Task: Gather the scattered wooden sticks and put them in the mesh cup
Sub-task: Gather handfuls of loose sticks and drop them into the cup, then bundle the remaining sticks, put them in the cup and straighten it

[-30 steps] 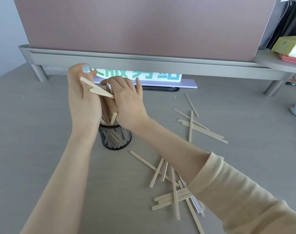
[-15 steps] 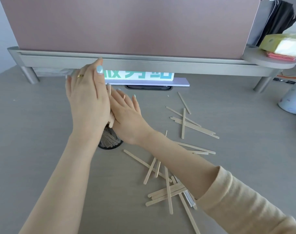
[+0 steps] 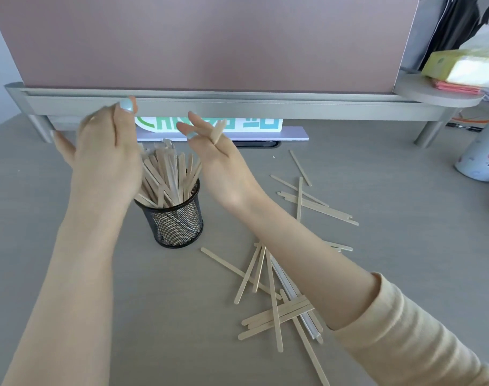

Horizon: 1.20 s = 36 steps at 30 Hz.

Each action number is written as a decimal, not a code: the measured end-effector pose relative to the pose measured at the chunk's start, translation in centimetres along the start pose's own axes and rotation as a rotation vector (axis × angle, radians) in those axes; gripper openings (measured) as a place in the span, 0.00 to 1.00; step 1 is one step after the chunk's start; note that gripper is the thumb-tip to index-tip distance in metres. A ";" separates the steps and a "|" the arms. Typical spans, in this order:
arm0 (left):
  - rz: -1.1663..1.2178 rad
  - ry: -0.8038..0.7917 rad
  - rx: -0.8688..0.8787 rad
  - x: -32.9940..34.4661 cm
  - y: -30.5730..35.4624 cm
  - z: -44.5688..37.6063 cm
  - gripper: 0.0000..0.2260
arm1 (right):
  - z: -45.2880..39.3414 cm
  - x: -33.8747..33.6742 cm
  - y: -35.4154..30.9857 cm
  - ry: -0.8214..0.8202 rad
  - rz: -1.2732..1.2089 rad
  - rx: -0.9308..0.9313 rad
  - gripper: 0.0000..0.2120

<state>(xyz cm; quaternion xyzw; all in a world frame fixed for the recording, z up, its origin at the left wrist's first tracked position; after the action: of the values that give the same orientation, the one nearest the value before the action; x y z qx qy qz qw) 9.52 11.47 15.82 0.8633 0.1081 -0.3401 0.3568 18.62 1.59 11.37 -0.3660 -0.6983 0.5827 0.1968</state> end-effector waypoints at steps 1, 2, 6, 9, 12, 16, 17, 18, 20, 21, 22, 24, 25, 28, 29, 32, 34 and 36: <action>-0.036 -0.034 -0.009 0.8 -0.3 0.0 0.19 | -0.2 0.3 0.3 -0.026 0.073 0.042 0.22; -0.057 -0.066 -0.012 1.8 -0.5 -0.1 0.19 | -0.5 0.6 0.7 -0.061 0.158 0.084 0.22; -0.109 -0.150 -0.038 4.2 -1.4 0.2 0.18 | -1.2 1.8 3.3 -0.190 0.478 0.165 0.23; -0.223 -0.190 -0.051 4.6 -2.4 0.3 0.19 | -1.8 2.3 4.6 -0.180 0.548 0.188 0.28; -0.335 -0.236 -0.058 4.7 -3.1 0.4 0.20 | -2.2 2.7 5.1 -0.142 0.565 0.147 0.34; -0.350 -0.326 -0.044 5.0 -3.0 0.5 0.20 | -2.4 2.6 5.7 -0.189 0.354 0.137 0.46; -0.337 -0.353 -0.047 5.2 -3.0 0.5 0.21 | -2.1 2.5 5.7 -0.237 0.258 0.121 0.48; -0.311 -0.367 -0.051 5.2 -2.9 0.5 0.23 | -1.7 2.0 5.7 -0.289 0.207 0.092 0.48; -0.222 -0.319 -0.054 4.8 -2.5 0.2 0.24 | -1.2 0.0 6.0 -0.336 0.292 0.010 0.43; -0.162 -0.247 -0.037 4.1 -2.0 0.0 0.23 | -1.1 -1.6 6.2 -0.309 0.383 -0.035 0.40; -0.092 -0.150 -0.001 3.2 -1.2 -0.1 0.22 | -1.4 -3.5 6.6 -0.252 0.469 -0.056 0.36; 0.088 0.042 0.109 1.0 0.7 0.1 0.18 | -2.3 -8.1 8.1 -0.083 0.589 0.001 0.30; 0.175 0.092 0.157 0.3 1.7 0.5 0.17 | -2.7 -10.5 8.9 0.005 0.642 0.068 0.28; 0.314 0.011 0.253 0.3 4.6 2.2 0.14 | -3.0 -16.2 12.0 0.128 0.798 0.318 0.30; 0.314 -0.072 0.280 1.2 5.5 2.9 0.14 | -2.9 -17.2 13.0 0.110 0.832 0.381 0.30; 0.114 -0.417 0.380 5.9 7.1 5.5 0.17 | -2.0 -17.7 14.8 0.041 0.863 0.468 0.22; -0.157 -0.753 0.425 10.1 6.2 8.0 0.23 | -1.5 -17.3 15.0 0.023 0.876 0.438 0.21; -0.375 -1.004 0.447 13.0 4.5 10.6 0.30 | -1.1 -16.9 14.8 0.013 0.876 0.401 0.20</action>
<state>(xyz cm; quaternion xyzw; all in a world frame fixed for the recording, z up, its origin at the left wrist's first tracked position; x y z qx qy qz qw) 15.81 0.19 4.18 0.6168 0.0026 -0.7798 0.1070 34.66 -9.43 0.02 -0.5842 -0.3511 0.7318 0.0038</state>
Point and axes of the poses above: each hand's wrist, its own z-axis away from the middle knuckle, its own x-axis out of the palm, y = z × x, the point moved 7 cm from there along -z, towards the middle knuckle, and after that the axes turned 3 degrees about -z, right-handed, at the moved point
